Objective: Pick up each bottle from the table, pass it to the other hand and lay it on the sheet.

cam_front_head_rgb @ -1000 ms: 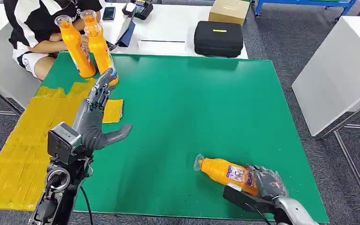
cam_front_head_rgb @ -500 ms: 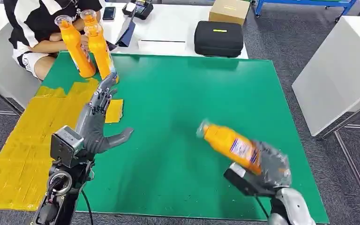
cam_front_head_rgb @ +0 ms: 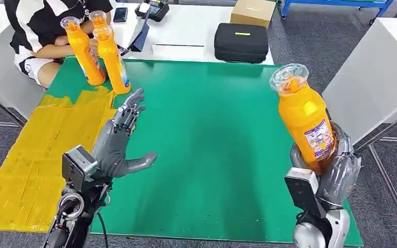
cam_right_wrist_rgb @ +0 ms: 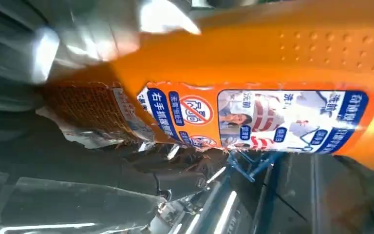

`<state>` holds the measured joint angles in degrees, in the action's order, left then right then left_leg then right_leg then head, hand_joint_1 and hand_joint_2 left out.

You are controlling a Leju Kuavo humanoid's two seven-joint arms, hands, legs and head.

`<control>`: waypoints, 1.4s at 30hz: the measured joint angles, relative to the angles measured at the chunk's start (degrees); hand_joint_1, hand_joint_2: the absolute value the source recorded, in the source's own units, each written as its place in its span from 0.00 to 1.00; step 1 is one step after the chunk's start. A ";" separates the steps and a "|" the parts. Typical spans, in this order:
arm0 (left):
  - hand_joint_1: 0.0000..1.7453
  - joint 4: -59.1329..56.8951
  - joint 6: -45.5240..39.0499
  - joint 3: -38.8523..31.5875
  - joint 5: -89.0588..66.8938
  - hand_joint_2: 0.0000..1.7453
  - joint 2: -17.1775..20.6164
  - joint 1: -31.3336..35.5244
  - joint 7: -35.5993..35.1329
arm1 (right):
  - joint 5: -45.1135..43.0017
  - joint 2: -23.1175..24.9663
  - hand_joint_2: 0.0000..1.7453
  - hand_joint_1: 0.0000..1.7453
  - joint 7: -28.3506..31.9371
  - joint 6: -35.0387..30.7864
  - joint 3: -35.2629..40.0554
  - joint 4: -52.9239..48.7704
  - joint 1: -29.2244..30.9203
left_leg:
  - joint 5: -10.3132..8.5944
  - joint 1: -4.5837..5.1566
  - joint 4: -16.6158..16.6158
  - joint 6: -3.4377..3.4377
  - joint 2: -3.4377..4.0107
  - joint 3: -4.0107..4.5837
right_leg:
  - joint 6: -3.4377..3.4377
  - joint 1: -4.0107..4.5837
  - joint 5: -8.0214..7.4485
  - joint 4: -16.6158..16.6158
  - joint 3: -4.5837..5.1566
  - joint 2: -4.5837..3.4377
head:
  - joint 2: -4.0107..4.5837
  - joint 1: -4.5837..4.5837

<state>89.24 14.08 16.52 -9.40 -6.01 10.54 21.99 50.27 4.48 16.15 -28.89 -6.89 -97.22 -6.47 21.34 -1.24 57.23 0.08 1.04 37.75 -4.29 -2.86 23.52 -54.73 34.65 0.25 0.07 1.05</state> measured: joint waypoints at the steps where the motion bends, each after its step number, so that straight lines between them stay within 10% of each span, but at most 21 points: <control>1: 0.00 -0.02 0.15 0.24 0.18 1.00 -0.13 0.19 -0.11 | -0.11 0.44 1.00 1.00 0.13 -0.11 0.53 0.00 0.24 | -0.01 0.00 0.00 0.00 0.00 0.00 | 0.00 0.00 0.00 0.00 0.00 0.00 | 0.00 0.00; 42: 0.00 -6.95 2.25 4.29 11.50 1.00 -0.81 5.85 -2.67 | -4.22 3.08 1.00 1.00 5.53 6.38 35.37 22.36 17.11 | -0.06 -0.02 0.00 0.02 -0.02 0.05 | 0.03 0.00 -0.01 -0.02 0.02 0.03 | 0.00 -0.04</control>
<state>82.29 16.33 20.81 2.10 -6.82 16.40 19.32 46.05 7.56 21.68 -22.51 28.48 -74.86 10.64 21.28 -1.26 57.23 0.09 1.03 37.81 -4.26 -2.86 23.51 -54.76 34.67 0.28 0.07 1.00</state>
